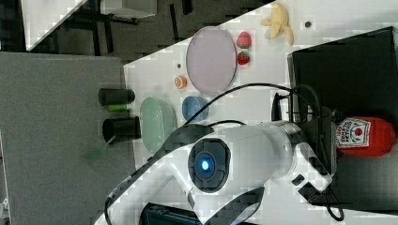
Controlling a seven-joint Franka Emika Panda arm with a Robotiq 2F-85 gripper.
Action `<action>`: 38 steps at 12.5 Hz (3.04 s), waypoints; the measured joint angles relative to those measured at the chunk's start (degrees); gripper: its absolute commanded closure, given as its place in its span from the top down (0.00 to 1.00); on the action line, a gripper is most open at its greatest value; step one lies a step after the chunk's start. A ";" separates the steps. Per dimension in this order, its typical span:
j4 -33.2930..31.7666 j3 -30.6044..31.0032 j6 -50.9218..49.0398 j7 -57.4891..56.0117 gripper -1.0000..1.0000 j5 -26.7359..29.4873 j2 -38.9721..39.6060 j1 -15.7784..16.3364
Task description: Pick Ketchup from oven and place it on table.
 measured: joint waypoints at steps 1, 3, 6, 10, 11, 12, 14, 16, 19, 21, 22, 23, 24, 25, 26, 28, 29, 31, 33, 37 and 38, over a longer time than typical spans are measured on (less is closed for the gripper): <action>0.78 0.36 0.56 0.00 0.64 0.00 0.39 -0.39; 2.18 0.59 0.95 0.00 0.64 0.19 1.24 -0.52; 4.48 0.81 -2.46 -0.64 0.64 -3.75 0.74 0.59; 13.04 3.08 -20.31 -3.96 0.64 -4.48 -4.76 3.95; 15.11 3.72 -24.10 -4.58 0.64 -4.98 -7.33 5.49; 16.73 4.78 -26.88 -5.03 0.64 -5.45 -10.30 6.95; 19.64 9.46 -30.53 -6.21 0.64 -5.40 -16.07 8.78; 20.93 15.07 -30.35 -6.20 0.64 -4.15 -20.53 10.46; 21.21 23.54 -30.14 -6.23 0.64 -5.50 -21.61 11.49; 19.02 28.49 -30.32 -6.03 0.64 -7.51 -20.30 12.26; 17.46 30.08 -29.78 -5.46 0.64 -7.72 -18.93 12.90; 14.16 31.32 -28.49 -4.27 0.64 -8.01 -17.88 13.58; 9.12 33.15 -26.95 -2.20 0.64 -8.51 -17.38 13.59; 3.92 34.68 -25.28 -0.11 0.64 -8.45 -16.67 13.65; -0.73 35.09 -22.41 1.57 0.64 -7.97 -15.37 14.29; -9.62 34.80 -12.46 2.27 0.64 -7.43 -12.61 14.77; -13.54 34.05 -8.31 2.33 0.64 -8.82 -11.16 14.95; -19.14 32.28 -2.91 3.05 0.64 -8.81 -7.89 14.55; -20.14 31.68 2.77 3.06 0.64 -9.07 -2.56 13.12; -20.59 31.54 11.44 3.58 0.88 -8.55 2.04 12.29; -20.37 31.08 12.28 3.63 1.00 -7.13 2.50 12.36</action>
